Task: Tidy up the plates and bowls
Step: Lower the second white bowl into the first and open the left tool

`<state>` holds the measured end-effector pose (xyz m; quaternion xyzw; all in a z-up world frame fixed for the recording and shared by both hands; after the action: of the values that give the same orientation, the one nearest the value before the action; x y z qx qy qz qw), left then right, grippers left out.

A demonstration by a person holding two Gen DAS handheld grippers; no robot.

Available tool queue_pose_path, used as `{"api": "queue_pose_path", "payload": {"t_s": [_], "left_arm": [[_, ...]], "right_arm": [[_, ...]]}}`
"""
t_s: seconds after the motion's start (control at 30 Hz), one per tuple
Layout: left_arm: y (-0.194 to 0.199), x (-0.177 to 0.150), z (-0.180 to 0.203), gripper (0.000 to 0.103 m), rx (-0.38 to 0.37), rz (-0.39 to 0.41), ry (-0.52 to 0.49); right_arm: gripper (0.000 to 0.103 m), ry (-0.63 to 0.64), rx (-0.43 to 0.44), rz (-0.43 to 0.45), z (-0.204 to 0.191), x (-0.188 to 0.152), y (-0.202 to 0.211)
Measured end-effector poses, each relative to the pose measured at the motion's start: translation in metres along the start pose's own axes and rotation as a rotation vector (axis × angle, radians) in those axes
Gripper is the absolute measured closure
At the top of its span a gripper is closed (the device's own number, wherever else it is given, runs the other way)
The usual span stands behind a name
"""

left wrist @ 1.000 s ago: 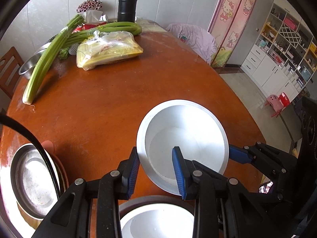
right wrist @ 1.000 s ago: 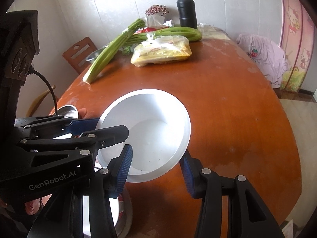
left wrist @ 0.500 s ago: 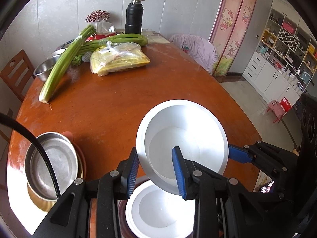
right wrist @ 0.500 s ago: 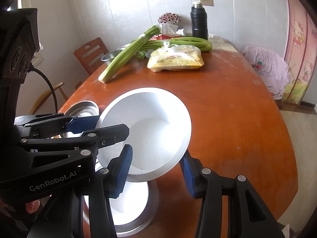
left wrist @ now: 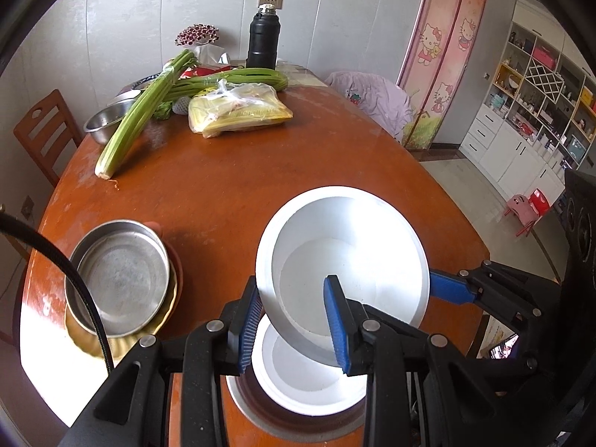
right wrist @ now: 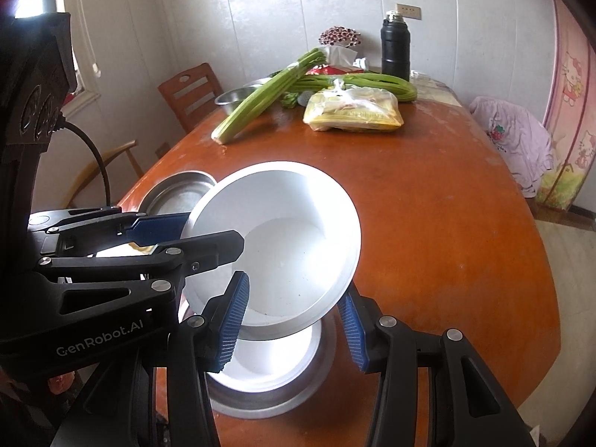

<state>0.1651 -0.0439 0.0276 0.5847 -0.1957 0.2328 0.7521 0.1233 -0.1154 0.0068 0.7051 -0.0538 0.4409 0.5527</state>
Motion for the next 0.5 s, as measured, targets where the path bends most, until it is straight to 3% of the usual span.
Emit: {"api": "queue_pose_path", "payload": {"t_s": [0.5], "left_arm": [[0.003, -0.033, -0.004, 0.07, -0.001, -0.023, 0.011]], "right_arm": [[0.053, 0.021, 0.017, -0.035, -0.017, -0.023, -0.001]]}}
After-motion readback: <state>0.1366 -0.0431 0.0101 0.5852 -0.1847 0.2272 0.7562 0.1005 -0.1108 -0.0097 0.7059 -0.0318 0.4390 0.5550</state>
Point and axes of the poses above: each gripper's, at about its wrist camera, not at the fingertips, and y roughly against the way its jaws point, z to its right, x to its top, the point moved 8 cm from there along -y, roughly the way its jaws point, and after that the axes turned 10 degrees about y, right-handed, at the moved point
